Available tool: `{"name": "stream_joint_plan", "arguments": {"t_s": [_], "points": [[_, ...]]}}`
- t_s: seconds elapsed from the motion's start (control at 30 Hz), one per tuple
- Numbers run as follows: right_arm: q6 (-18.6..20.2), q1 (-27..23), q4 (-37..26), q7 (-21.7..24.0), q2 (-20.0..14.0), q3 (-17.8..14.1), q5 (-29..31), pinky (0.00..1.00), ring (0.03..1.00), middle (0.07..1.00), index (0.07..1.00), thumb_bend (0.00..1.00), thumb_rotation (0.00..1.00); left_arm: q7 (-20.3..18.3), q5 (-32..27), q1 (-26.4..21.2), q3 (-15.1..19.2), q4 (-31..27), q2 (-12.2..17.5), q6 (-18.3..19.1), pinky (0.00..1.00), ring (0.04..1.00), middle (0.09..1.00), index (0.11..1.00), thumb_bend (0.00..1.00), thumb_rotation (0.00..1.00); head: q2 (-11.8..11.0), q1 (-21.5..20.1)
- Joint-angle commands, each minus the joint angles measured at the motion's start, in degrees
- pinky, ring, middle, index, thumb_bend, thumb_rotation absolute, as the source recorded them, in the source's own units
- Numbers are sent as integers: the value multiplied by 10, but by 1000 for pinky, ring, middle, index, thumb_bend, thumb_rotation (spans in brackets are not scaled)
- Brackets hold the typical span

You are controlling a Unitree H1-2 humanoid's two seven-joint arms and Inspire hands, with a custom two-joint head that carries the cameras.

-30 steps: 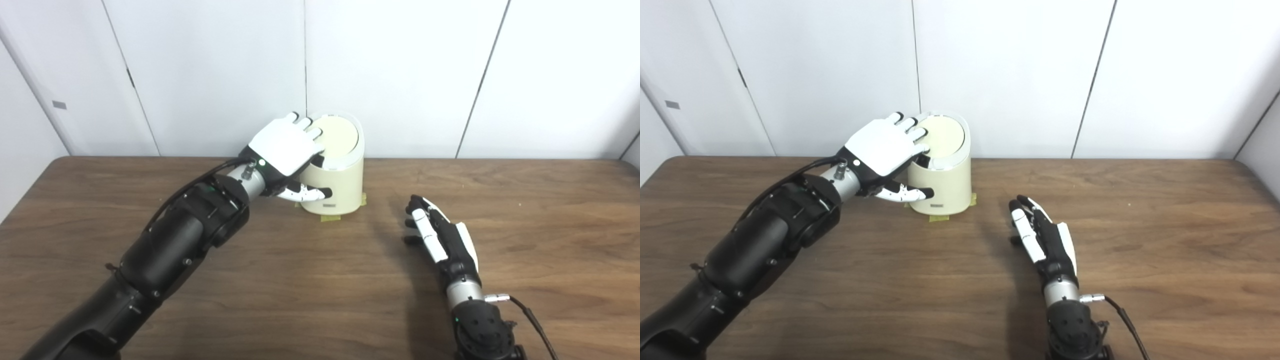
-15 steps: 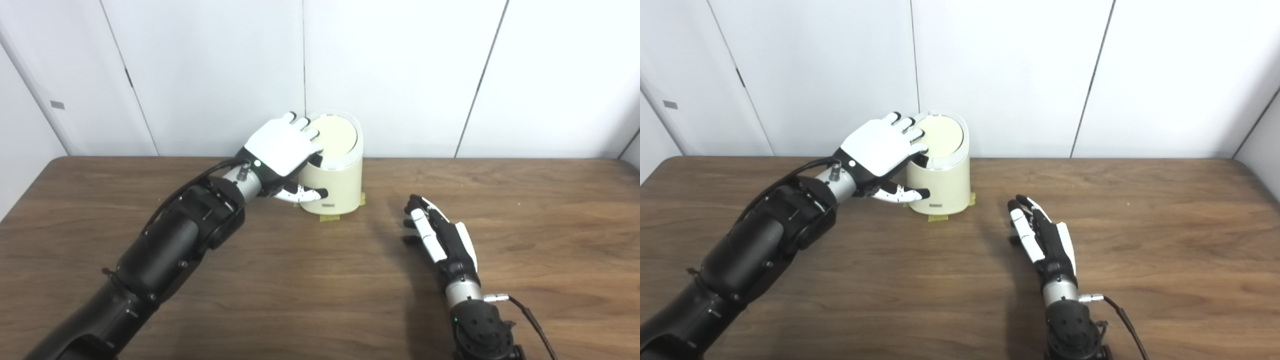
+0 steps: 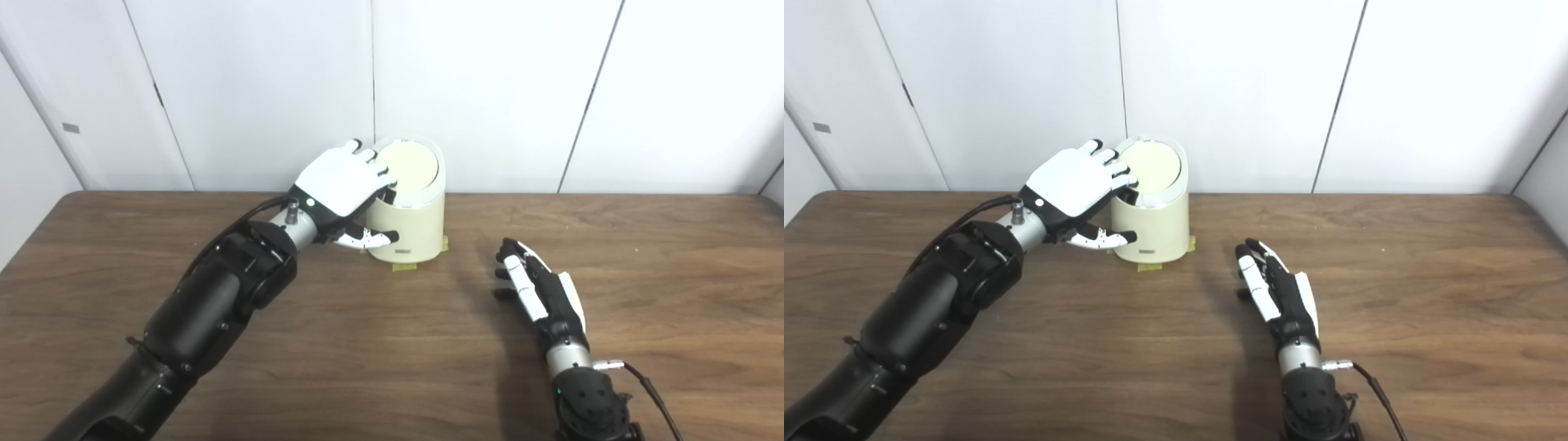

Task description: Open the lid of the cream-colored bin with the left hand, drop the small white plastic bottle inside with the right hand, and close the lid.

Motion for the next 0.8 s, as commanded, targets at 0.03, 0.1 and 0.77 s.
{"name": "stream_joint_plan", "arguments": {"t_s": [0.03, 0.1, 0.77], "points": [[2, -15, -5, 0, 0, 0, -7, 647, 780, 819, 864, 369, 870, -3, -11, -14, 0, 0, -6, -7, 1000, 947, 902, 877, 459, 699, 0, 0], [2, -15, -5, 2, 0, 0, -4, 646, 778, 816, 866, 363, 872, 2, -8, -14, 0, 1, -6, -8, 1000, 942, 899, 877, 461, 690, 0, 0], [2, -14, 6, 7, -7, 9, -6, 651, 771, 794, 849, 370, 818, 23, -1, -29, 19, -16, -17, -4, 1000, 926, 888, 875, 441, 666, -5, -1]]}}
